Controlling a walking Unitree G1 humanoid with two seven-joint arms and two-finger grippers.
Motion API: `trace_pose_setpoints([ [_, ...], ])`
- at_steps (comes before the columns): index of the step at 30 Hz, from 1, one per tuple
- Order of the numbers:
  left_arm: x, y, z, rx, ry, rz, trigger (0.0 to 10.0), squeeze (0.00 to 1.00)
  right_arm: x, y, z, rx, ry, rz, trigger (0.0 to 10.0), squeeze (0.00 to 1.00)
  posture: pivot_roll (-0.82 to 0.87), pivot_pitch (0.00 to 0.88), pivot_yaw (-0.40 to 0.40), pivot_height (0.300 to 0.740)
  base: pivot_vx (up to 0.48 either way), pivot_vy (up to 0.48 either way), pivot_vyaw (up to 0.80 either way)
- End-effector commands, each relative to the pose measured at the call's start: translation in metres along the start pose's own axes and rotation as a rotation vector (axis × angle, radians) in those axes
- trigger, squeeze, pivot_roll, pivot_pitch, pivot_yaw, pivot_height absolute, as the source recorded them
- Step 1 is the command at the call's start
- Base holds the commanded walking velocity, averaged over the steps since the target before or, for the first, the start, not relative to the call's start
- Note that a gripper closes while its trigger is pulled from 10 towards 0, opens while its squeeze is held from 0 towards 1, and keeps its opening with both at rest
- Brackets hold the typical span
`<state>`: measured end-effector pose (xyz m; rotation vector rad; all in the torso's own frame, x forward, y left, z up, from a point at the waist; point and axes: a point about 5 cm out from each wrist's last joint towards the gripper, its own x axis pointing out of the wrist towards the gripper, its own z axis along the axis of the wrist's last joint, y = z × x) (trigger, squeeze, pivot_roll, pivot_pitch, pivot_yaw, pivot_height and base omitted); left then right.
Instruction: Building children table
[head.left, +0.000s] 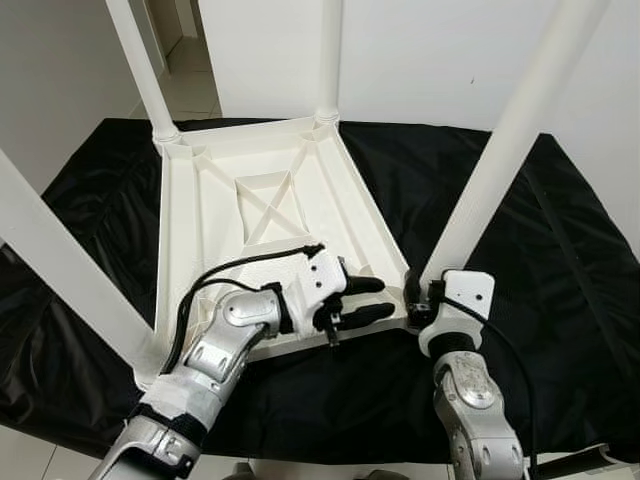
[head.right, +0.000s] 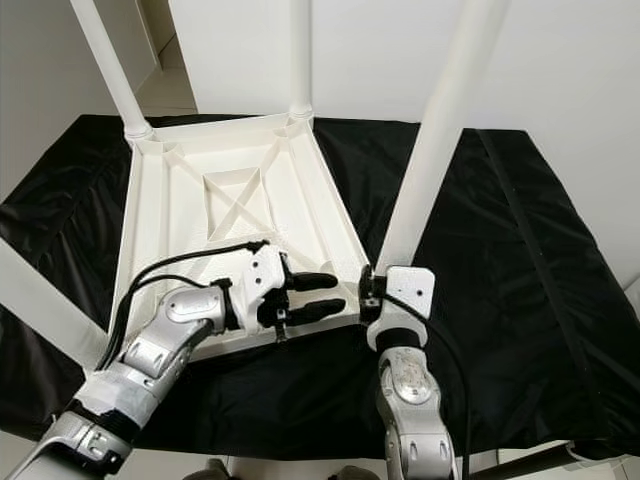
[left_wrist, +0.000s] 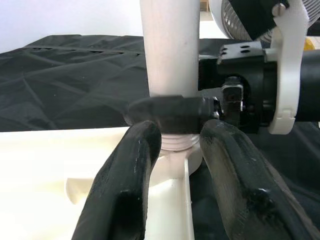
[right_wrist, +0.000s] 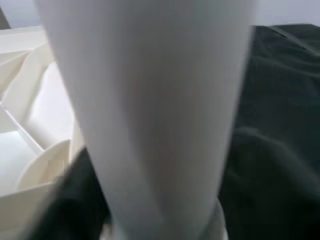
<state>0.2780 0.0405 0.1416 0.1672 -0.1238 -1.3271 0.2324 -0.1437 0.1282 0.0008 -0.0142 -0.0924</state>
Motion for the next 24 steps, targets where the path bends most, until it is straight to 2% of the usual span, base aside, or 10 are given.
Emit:
trace_pose_setpoints([
  [1,-0.002,0.001,-0.001,-0.017,0.012,-0.033,10.0,0.0,-0.002,0.0,0.004,0.02,-0.014,0.03,10.0,1.0,-0.12,0.021,0.041,0.74,0.0,0.0,0.0],
  [4,-0.001,0.0,-0.001,-0.018,0.012,-0.035,10.0,0.0,-0.002,0.001,0.007,0.024,-0.021,0.042,10.0,1.0,-0.12,0.025,0.041,0.74,0.0,0.0,0.0],
  [6,-0.001,-0.002,0.002,-0.022,0.01,-0.022,10.0,0.0,-0.004,-0.002,0.01,0.004,-0.026,0.122,10.0,1.0,-0.1,0.029,0.036,0.74,0.0,0.0,0.0],
  [7,-0.001,-0.002,0.002,-0.022,0.01,-0.022,10.0,0.0,-0.004,-0.002,0.01,0.004,-0.026,0.122,10.0,1.0,-0.1,0.029,0.036,0.74,0.0,0.0,0.0],
  [8,-0.002,-0.003,0.001,-0.035,0.019,-0.019,10.0,0.0,-0.007,-0.004,0.01,-0.022,-0.026,0.199,10.0,0.0,-0.1,0.03,0.038,0.74,0.0,0.0,0.0],
  [9,-0.004,-0.003,-0.001,-0.062,0.057,-0.015,10.0,0.0,-0.01,-0.009,0.011,-0.079,-0.027,0.296,10.0,0.0,-0.1,0.03,0.037,0.74,0.0,0.0,0.0],
  [14,-0.006,-0.004,-0.001,-0.066,0.049,-0.016,10.0,0.0,-0.008,-0.019,0.012,-0.074,-0.026,0.324,10.0,0.0,-0.1,0.026,0.04,0.74,0.0,0.0,0.0],
  [18,-0.01,-0.005,-0.004,-0.062,0.06,-0.021,10.0,0.0,-0.003,-0.033,0.013,-0.106,-0.02,0.424,10.0,0.0,-0.1,0.009,0.045,0.74,0.0,0.0,0.0],
  [21,-0.011,-0.006,-0.006,-0.034,0.056,-0.012,10.0,0.0,0.001,-0.037,0.012,-0.117,-0.01,0.502,10.0,0.0,-0.09,0.007,0.038,0.74,0.0,0.0,0.0],
  [24,-0.01,-0.006,-0.006,-0.057,0.048,-0.017,10.0,0.0,0.007,-0.037,0.01,-0.122,0.008,0.566,10.0,0.0,-0.08,0.007,0.031,0.74,0.0,0.0,0.0],
])
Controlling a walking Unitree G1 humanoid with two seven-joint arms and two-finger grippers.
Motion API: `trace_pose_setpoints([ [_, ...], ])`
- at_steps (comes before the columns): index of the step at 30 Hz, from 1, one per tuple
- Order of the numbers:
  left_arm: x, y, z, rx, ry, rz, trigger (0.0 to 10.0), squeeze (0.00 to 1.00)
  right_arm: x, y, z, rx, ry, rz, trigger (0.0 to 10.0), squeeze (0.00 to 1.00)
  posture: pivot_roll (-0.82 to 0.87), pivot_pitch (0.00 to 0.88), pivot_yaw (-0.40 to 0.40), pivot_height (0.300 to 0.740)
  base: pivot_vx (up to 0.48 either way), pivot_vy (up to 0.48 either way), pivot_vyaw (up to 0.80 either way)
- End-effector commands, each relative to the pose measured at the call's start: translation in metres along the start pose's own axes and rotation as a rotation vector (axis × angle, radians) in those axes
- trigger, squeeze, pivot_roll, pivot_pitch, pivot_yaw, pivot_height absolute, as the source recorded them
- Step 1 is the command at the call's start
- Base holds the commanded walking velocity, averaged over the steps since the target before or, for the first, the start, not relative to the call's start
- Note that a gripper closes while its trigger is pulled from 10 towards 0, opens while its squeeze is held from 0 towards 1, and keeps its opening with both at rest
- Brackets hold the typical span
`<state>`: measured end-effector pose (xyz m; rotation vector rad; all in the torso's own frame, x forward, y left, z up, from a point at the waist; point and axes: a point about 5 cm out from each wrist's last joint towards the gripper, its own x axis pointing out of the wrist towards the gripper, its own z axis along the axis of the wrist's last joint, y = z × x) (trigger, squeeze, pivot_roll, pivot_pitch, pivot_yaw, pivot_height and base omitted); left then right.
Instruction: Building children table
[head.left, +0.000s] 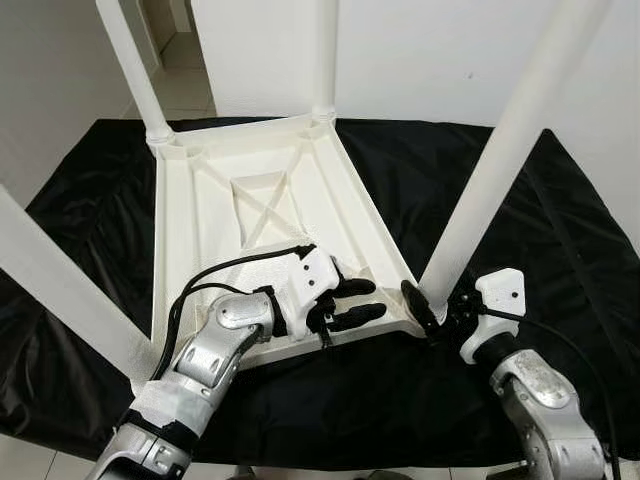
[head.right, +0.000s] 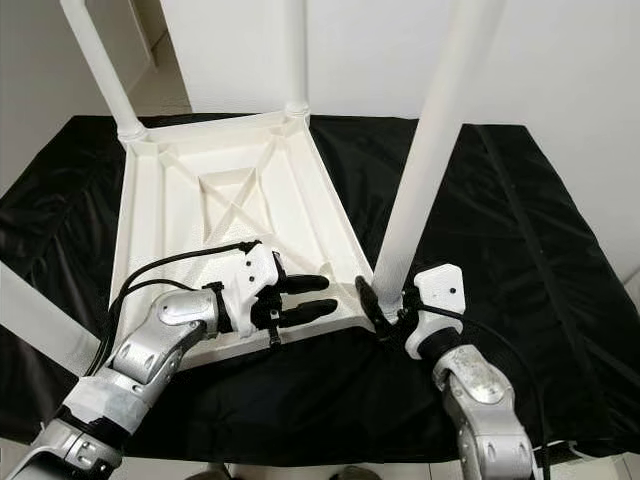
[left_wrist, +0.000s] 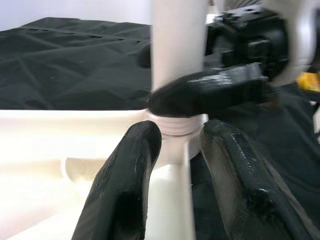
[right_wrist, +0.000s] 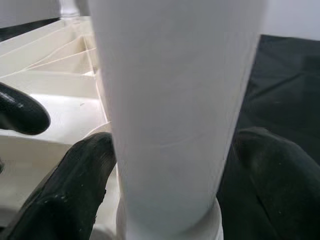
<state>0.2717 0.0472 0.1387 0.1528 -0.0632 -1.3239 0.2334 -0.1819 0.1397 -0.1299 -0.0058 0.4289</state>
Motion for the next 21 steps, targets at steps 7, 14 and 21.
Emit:
trace_pose_setpoints([
  [7,-0.001,-0.004,-0.004,-0.019,0.029,-0.002,10.0,0.0,0.011,-0.004,-0.008,-0.019,0.045,0.146,0.0,0.0,-0.07,0.0,0.012,0.74,0.0,0.0,0.0],
  [14,0.006,-0.005,-0.003,-0.023,0.021,0.016,10.0,0.0,0.01,-0.004,-0.018,0.01,0.072,0.185,0.0,0.0,-0.06,0.0,-0.001,0.74,0.0,0.0,0.0],
  [21,0.008,-0.003,-0.001,-0.014,0.021,0.019,10.0,0.0,0.014,0.0,-0.016,0.047,0.033,0.129,10.0,0.0,-0.06,0.0,0.002,0.74,0.0,0.0,0.0],
])
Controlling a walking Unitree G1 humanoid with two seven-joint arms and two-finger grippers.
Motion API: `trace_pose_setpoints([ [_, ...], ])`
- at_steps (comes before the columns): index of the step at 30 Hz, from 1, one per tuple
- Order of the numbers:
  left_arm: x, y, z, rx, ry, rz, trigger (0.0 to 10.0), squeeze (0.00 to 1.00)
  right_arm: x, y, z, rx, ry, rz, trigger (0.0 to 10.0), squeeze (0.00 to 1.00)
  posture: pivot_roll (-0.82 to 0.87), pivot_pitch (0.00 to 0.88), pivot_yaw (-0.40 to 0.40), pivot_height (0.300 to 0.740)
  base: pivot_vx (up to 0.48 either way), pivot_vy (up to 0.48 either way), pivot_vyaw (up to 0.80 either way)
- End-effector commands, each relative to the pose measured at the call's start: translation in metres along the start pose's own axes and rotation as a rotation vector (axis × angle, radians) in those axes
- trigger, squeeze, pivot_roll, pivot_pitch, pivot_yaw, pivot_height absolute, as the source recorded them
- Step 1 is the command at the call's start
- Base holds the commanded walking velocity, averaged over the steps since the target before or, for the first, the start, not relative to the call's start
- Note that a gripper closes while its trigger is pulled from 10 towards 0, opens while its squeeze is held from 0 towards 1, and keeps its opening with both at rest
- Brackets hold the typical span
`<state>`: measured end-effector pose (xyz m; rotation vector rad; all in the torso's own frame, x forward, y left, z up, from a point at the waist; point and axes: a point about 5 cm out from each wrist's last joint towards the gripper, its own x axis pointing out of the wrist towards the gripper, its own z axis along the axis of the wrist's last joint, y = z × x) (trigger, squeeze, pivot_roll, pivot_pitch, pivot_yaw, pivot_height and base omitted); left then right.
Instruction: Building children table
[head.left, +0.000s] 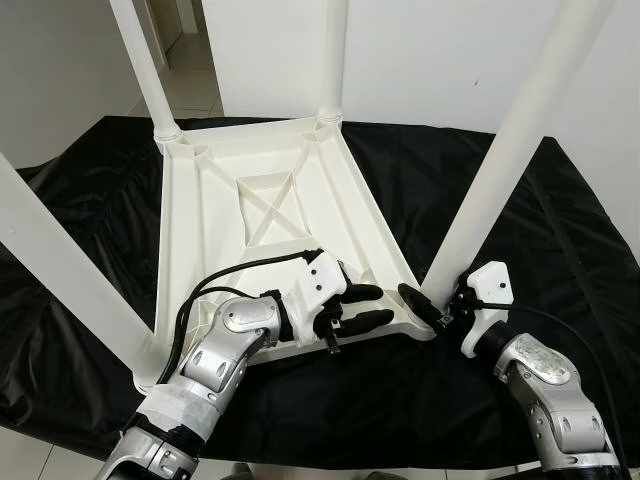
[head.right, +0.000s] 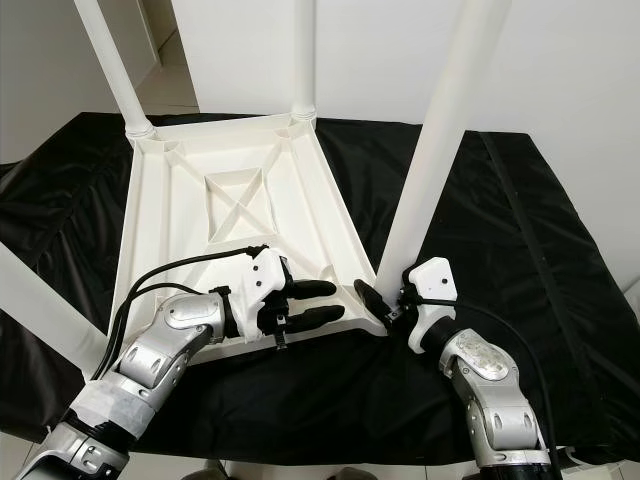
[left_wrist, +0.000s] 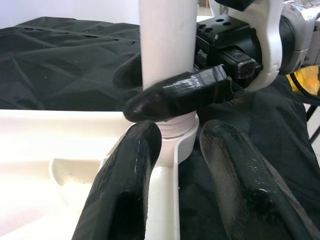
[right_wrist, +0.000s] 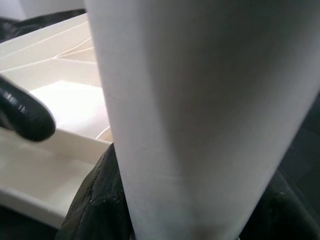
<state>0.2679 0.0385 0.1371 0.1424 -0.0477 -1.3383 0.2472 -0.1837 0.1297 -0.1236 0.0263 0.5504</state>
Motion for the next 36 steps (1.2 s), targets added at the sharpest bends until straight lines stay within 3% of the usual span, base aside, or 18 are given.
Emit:
trace_pose_setpoints([
  [1,0.001,0.004,0.0,0.005,0.017,0.035,10.0,0.0,0.005,0.008,-0.005,0.032,0.011,-0.036,10.0,0.0,-0.06,0.0,0.004,0.74,0.0,0.0,0.0],
  [7,-0.001,0.008,0.001,0.021,0.016,0.039,10.0,0.0,0.007,0.01,-0.006,0.021,0.023,-0.264,10.0,0.0,-0.06,0.0,0.012,0.74,0.0,0.0,0.0],
  [10,-0.001,0.009,0.002,0.026,0.012,0.039,10.0,0.0,0.007,0.012,-0.005,0.024,0.024,-0.301,10.0,0.0,-0.06,0.0,0.013,0.74,0.0,0.0,0.0],
  [12,-0.001,0.008,0.001,0.023,0.011,0.032,10.0,0.0,0.009,0.025,-0.006,0.063,0.03,-0.429,10.0,0.0,-0.07,0.0,0.02,0.74,0.0,0.0,0.0],
  [15,-0.001,0.007,0.0,0.021,0.013,0.03,10.0,0.0,0.01,0.03,-0.005,0.077,0.03,-0.493,10.0,0.0,-0.07,0.0,0.02,0.74,0.0,0.0,0.0],
  [18,-0.001,0.004,0.0,0.014,0.014,0.022,10.0,0.0,0.015,0.043,-0.003,0.145,0.023,-0.653,10.0,0.0,-0.08,0.0,0.022,0.74,0.0,0.0,0.0],
  [27,-0.002,0.001,-0.002,0.002,0.019,0.011,10.0,0.0,0.018,0.052,0.0,0.154,0.015,-0.69,10.0,0.0,-0.09,0.0,0.029,0.74,0.0,0.0,0.0],
  [28,-0.002,0.001,-0.002,0.001,0.02,0.008,10.0,0.0,0.017,0.051,0.001,0.154,0.011,-0.686,10.0,0.34,-0.09,0.0,0.026,0.74,0.0,0.0,0.0],
  [29,-0.002,0.001,-0.002,0.001,0.02,0.008,10.0,0.0,0.017,0.051,0.001,0.154,0.011,-0.686,10.0,0.34,-0.09,0.0,0.026,0.74,0.0,0.0,0.0],
  [30,-0.001,0.001,-0.002,0.001,0.021,0.006,10.0,0.0,0.015,0.051,0.002,0.156,0.011,-0.688,10.0,1.0,-0.09,0.0,0.023,0.74,0.0,0.0,0.0],
  [36,0.0,0.001,-0.002,0.0,0.016,0.006,10.0,0.0,0.011,0.049,0.006,0.144,-0.005,-0.663,10.0,1.0,-0.09,0.0,0.018,0.74,0.0,0.0,0.0],
])
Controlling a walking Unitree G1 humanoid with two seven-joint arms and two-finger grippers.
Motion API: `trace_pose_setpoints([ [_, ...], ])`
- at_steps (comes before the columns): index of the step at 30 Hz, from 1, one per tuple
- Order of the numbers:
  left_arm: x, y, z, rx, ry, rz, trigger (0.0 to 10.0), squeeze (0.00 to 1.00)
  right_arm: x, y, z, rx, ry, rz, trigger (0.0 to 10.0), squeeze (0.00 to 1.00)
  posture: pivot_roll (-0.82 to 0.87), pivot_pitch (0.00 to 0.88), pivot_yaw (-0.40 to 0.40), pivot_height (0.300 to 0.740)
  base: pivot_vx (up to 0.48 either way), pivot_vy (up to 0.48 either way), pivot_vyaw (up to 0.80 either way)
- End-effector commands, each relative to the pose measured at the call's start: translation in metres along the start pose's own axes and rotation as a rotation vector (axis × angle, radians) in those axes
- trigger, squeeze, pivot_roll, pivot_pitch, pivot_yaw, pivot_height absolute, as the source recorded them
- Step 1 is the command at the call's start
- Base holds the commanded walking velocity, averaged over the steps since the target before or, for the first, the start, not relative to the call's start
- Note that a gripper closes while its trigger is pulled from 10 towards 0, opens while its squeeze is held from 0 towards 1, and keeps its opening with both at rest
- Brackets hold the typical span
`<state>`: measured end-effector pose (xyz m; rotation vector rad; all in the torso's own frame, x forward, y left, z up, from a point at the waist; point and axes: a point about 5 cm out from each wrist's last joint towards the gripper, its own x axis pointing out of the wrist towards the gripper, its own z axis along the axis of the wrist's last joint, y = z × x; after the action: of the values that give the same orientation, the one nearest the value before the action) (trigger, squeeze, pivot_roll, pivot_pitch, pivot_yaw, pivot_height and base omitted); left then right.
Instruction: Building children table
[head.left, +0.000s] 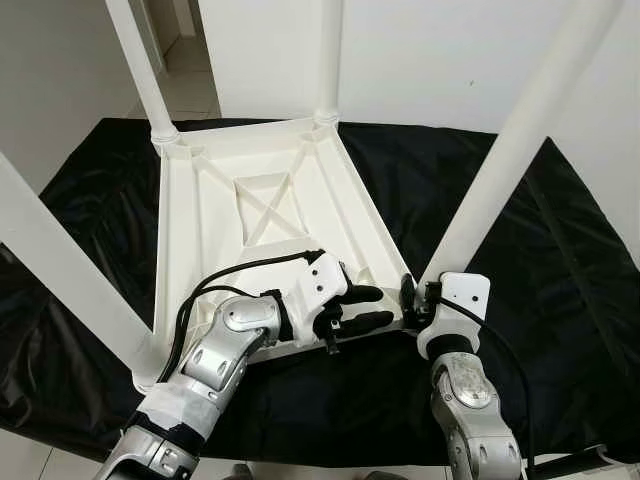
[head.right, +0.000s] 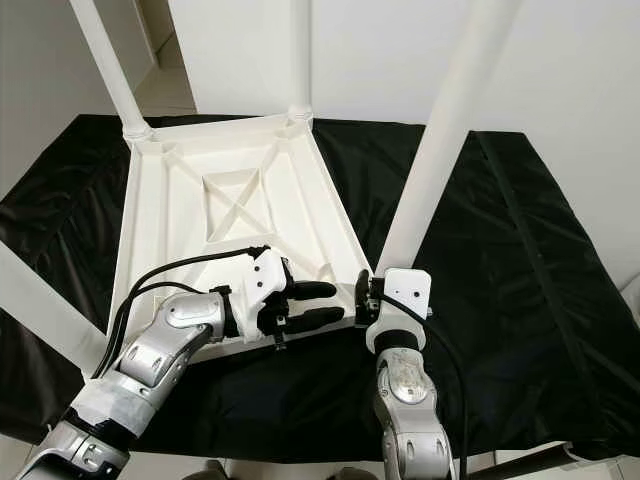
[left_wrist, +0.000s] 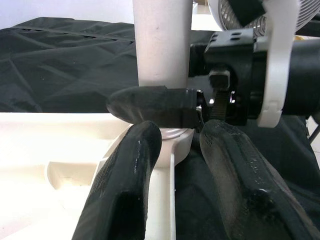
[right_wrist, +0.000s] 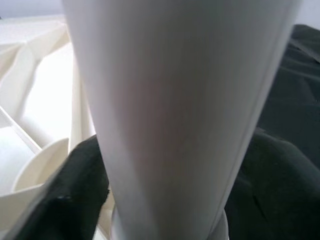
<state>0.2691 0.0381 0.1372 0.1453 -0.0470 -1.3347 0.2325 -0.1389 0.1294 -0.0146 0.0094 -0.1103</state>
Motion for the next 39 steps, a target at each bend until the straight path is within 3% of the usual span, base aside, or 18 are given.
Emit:
trace_pose_setpoints([
  [1,0.001,0.0,-0.001,-0.001,0.012,0.003,10.0,0.0,-0.002,0.001,0.001,0.017,0.0,0.017,10.0,1.0,-0.09,0.0,0.014,0.74,0.0,0.0,0.0],
  [4,0.001,0.0,-0.001,0.003,0.008,0.002,10.0,0.0,-0.004,-0.007,0.003,0.015,-0.01,0.078,10.0,1.0,-0.09,0.0,0.012,0.74,0.0,0.0,0.0],
  [5,0.001,-0.001,0.0,0.006,0.005,0.001,10.0,0.0,-0.006,-0.012,0.003,-0.011,-0.016,0.152,10.0,1.0,-0.09,0.0,0.013,0.74,0.0,0.0,0.0],
  [6,0.001,0.0,0.001,0.007,0.004,0.001,10.0,0.0,-0.007,-0.016,0.004,-0.052,-0.022,0.214,10.0,0.23,-0.09,0.0,0.012,0.74,0.0,0.0,0.0],
  [9,0.001,0.0,0.001,0.008,0.003,0.001,10.0,0.0,-0.007,-0.019,0.004,-0.082,-0.026,0.252,10.0,0.23,-0.09,0.0,0.012,0.74,0.0,0.0,0.0],
  [10,0.001,0.0,0.001,0.008,0.003,0.0,10.0,0.0,-0.008,-0.023,0.003,-0.1,-0.021,0.315,10.0,0.0,-0.09,0.0,0.012,0.74,0.0,0.0,0.0],
  [13,0.002,0.0,0.002,0.01,0.0,-0.005,10.0,0.0,-0.002,-0.034,0.003,-0.136,-0.017,0.422,10.0,0.0,-0.09,0.0,0.014,0.74,0.0,0.0,0.0],
  [16,0.003,-0.001,0.002,0.011,-0.002,-0.006,10.0,0.0,0.002,-0.038,0.002,-0.151,-0.014,0.45,10.0,0.0,-0.09,0.0,0.014,0.74,0.0,0.0,0.0],
  [22,0.004,-0.002,0.004,0.014,-0.007,-0.012,10.0,0.0,0.017,-0.039,0.0,-0.188,0.007,0.595,10.0,0.0,-0.08,0.0,0.02,0.74,0.0,0.0,0.0],
  [30,0.004,-0.001,0.005,0.016,-0.006,-0.01,10.0,0.0,0.027,-0.038,-0.003,-0.199,0.023,0.657,10.0,0.0,-0.08,0.0,0.02,0.74,0.0,0.0,0.0],
  [31,0.005,-0.001,0.005,0.016,-0.008,-0.009,10.0,0.0,0.029,-0.036,-0.004,-0.201,0.026,0.668,3.6,0.0,-0.08,0.0,0.019,0.74,0.0,0.0,0.0],
  [33,0.005,-0.001,0.005,0.016,-0.008,-0.009,10.0,0.0,0.029,-0.036,-0.004,-0.201,0.026,0.668,3.6,0.0,-0.08,0.0,0.019,0.74,0.0,0.0,0.0],
  [34,0.006,-0.001,0.006,0.017,-0.011,-0.007,10.0,0.0,0.03,-0.035,-0.005,-0.198,0.029,0.684,0.0,0.0,-0.07,0.0,0.018,0.74,0.0,0.0,0.0],
  [39,0.006,-0.001,0.007,0.017,-0.014,-0.004,10.0,0.0,0.027,-0.034,-0.008,-0.178,0.035,0.705,0.0,0.0,-0.07,0.0,0.02,0.74,0.0,0.0,0.0],
])
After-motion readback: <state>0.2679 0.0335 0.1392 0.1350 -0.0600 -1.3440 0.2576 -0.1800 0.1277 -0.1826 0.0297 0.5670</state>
